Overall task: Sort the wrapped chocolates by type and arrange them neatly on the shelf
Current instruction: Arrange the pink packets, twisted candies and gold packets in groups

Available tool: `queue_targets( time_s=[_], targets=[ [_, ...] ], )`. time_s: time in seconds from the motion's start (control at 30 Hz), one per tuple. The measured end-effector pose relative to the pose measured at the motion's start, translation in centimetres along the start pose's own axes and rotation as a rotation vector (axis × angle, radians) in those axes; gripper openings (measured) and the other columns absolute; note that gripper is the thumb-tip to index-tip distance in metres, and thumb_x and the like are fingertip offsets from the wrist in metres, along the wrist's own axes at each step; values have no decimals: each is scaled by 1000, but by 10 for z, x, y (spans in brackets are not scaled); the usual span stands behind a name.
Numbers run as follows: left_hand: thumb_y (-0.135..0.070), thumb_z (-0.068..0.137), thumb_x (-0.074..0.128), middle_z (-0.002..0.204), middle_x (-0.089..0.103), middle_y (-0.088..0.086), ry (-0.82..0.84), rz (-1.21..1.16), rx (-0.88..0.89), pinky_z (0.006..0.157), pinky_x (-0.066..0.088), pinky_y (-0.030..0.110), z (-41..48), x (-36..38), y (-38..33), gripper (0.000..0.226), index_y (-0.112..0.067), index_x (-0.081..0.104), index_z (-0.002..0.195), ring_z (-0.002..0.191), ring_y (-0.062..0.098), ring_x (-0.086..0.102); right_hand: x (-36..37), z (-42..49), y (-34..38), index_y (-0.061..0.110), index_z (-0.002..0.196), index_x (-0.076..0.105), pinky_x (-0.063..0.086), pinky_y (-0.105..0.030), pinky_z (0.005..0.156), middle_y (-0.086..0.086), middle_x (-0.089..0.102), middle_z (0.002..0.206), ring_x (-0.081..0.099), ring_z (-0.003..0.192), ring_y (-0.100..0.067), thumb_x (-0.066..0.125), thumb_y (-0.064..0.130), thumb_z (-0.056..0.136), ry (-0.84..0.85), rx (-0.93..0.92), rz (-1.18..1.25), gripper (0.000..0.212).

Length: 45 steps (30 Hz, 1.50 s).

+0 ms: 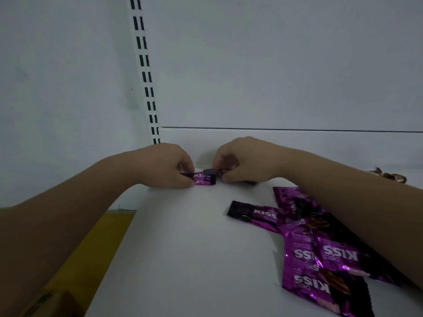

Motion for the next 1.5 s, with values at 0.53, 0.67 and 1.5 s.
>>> queue_targets(
  time_s=[0.53, 0.67, 1.5],
  targets=[
    [-50, 88, 51, 95, 72, -6, -116, 48, 12, 78, 51, 34, -2, 6, -12, 33, -33, 69, 111, 84, 15, 62, 3, -12, -24, 31, 104, 71, 47, -30, 89, 8, 66, 109, 60, 99, -12, 65, 32, 83, 41, -72, -81, 21],
    [-49, 88, 50, 84, 71, -4, -161, 38, 27, 70, 51, 35, 0, 9, -7, 30, -35, 69, 108, 74, 15, 62, 6, -2, -22, 30, 105, 73, 41, -19, 80, 10, 70, 107, 58, 91, -4, 64, 27, 85, -9, -88, -75, 23],
    [-41, 91, 51, 88, 72, -4, -198, 0, 162, 71, 52, 40, 8, 12, 0, 24, -32, 68, 105, 74, 15, 64, 9, -5, -20, 28, 106, 74, 50, -26, 83, 14, 74, 102, 65, 88, -6, 60, 23, 88, -101, -58, -49, 24]
  ],
)
Point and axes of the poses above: each hand's wrist, its own z-axis towards the middle knuckle, its own x-axis out of the palm, y = z × x, the point moved 7 cm from there along z, towards the middle knuckle
